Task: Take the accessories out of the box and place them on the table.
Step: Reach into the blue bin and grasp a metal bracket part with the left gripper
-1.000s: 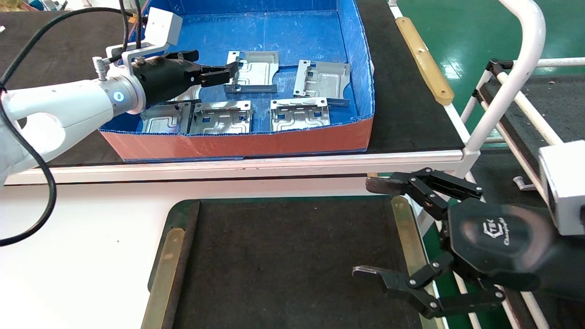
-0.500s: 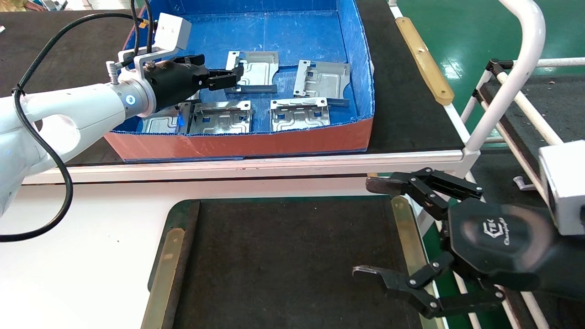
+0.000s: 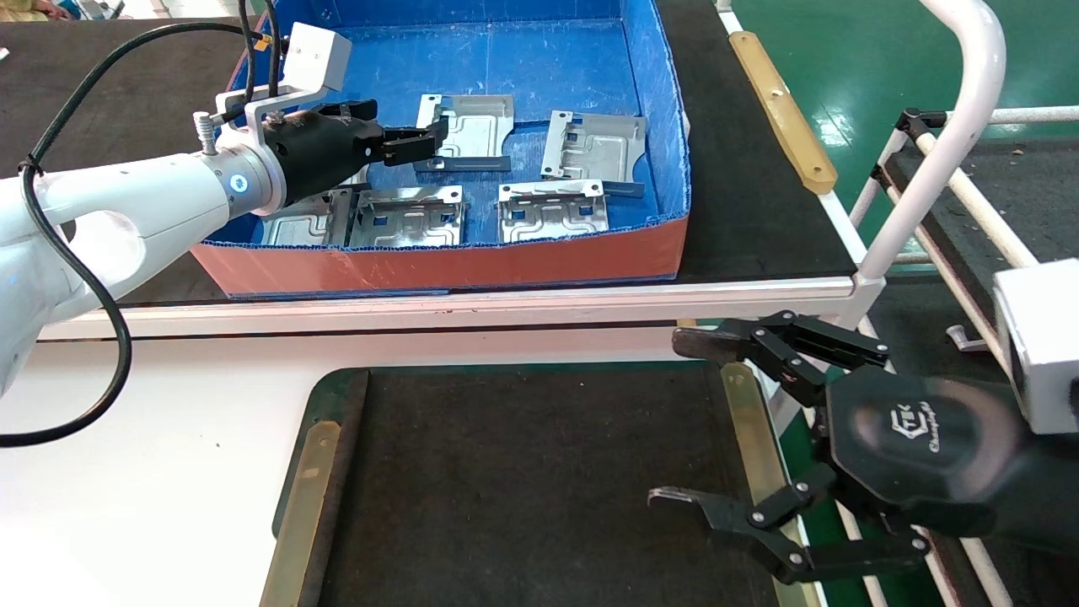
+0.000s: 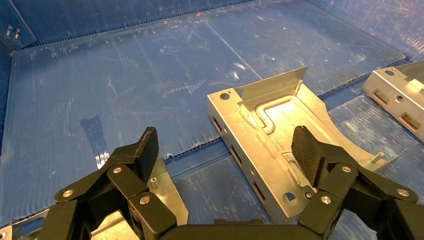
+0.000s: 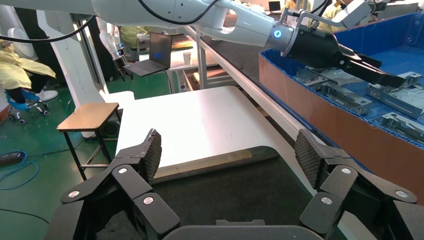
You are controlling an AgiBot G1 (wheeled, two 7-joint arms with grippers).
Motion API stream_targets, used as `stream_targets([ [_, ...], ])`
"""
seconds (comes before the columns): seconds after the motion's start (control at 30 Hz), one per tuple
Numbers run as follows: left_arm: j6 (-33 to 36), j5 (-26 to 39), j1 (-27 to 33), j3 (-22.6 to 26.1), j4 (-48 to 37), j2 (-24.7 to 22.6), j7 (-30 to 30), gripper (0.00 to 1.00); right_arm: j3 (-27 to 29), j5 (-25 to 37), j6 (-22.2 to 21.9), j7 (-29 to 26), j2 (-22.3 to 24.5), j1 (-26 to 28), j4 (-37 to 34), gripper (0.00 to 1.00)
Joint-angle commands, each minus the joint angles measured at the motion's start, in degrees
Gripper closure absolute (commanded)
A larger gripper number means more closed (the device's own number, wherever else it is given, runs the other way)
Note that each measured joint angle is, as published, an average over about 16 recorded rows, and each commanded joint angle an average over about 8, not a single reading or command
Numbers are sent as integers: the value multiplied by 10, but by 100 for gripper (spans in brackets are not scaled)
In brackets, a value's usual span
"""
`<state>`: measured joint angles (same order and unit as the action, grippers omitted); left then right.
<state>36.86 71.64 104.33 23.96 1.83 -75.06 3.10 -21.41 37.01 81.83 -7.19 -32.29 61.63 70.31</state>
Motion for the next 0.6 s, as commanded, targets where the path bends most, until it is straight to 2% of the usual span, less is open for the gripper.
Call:
stream_targets([
  [0.03,0,0,0,0,0,0,0,100,0,0,0,0,0,0,0,100],
  [0.6,2,1,-1,1,2,1,-1,100,0,0,0,0,0,0,0,100],
])
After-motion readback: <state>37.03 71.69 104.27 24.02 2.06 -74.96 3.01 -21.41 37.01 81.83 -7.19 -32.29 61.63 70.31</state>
